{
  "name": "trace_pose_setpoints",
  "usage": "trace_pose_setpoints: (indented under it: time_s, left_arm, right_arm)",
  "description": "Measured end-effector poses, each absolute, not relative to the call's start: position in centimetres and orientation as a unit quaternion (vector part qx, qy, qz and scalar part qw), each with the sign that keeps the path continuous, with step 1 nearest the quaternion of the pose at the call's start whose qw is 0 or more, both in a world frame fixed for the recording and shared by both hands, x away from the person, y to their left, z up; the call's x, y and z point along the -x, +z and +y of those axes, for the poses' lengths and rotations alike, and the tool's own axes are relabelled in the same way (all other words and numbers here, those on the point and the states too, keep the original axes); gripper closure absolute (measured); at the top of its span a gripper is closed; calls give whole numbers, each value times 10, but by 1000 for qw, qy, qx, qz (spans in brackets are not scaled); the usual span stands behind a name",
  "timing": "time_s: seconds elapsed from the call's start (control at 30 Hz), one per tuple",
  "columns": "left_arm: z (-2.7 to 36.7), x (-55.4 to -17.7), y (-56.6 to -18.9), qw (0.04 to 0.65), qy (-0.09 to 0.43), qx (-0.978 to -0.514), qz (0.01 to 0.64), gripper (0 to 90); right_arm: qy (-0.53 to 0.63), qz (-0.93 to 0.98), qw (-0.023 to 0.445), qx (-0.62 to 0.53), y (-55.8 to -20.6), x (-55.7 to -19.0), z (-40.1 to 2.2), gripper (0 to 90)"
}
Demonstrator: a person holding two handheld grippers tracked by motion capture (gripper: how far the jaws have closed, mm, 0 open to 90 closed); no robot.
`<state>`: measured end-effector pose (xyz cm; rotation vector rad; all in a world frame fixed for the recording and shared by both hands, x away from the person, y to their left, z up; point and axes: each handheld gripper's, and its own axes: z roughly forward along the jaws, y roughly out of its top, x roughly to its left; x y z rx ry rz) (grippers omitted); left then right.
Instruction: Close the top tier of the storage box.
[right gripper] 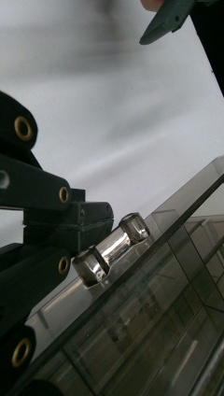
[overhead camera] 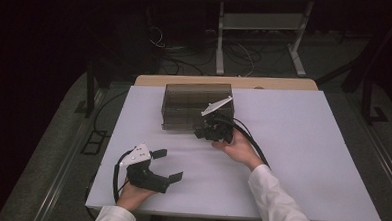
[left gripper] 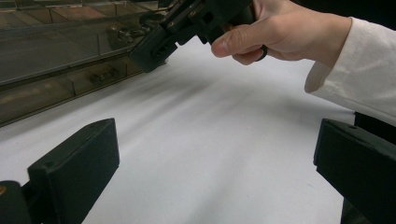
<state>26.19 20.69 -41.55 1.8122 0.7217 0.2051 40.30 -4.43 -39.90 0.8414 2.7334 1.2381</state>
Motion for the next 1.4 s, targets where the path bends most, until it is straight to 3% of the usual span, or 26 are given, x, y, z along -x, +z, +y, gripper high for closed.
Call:
trace_pose_setpoints:
  time_s: [1.4]
  left_arm:
    - [207, -262, -416, 557, 86, -768, 306, 0]
  right_arm:
    - [410, 864, 21, -291, -398, -423, -47, 889]
